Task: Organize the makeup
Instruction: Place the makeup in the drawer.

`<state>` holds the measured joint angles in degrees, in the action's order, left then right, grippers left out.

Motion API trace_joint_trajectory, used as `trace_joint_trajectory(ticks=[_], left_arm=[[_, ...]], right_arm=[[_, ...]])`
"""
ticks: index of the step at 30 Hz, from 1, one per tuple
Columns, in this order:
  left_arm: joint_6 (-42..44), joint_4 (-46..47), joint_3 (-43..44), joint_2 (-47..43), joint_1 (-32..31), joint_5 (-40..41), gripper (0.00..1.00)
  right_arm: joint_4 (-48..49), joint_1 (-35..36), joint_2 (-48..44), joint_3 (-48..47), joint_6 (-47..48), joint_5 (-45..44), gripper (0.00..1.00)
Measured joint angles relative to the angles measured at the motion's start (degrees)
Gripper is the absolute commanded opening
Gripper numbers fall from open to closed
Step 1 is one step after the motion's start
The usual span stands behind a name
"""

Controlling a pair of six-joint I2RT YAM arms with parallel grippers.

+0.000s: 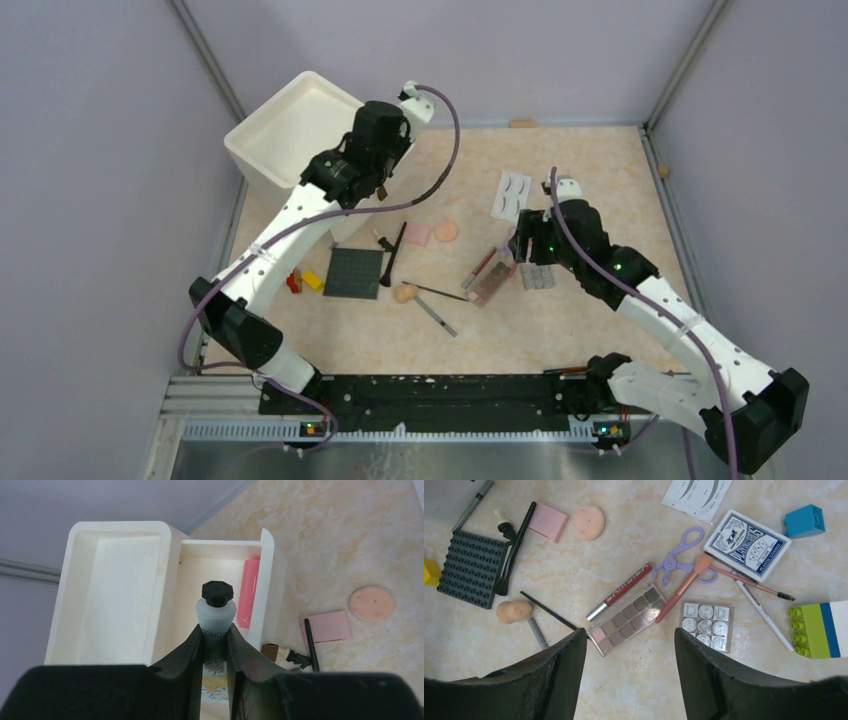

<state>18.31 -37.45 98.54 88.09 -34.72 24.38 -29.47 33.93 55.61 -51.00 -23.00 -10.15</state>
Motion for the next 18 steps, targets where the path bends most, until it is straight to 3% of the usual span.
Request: trace_joint_trajectory(ticks=[6, 8, 11, 18], left_arm=[[7.4, 2.3, 0.0, 5.6, 1.4, 3.3, 0.25], [8.9, 3.0, 0.0, 7.0, 2.4, 4.4, 0.45], [10.5, 3.7, 0.0, 8.1, 3.7, 5.6, 0.66], [10.6, 5.2, 0.0, 8.0, 4.6, 6.8, 0.74]], right_arm=[[-1.5, 0.0, -2.1, 0.0, 0.5, 0.3, 0.64], [-1.7, 0.0, -3.1, 0.0, 0.8, 0.3, 0.64], [-1.8, 0.0, -3.8, 0.0, 0.9, 0.3, 0.64], [-1.9, 0.0, -3.8, 0.0, 0.9, 0.6, 0.64]])
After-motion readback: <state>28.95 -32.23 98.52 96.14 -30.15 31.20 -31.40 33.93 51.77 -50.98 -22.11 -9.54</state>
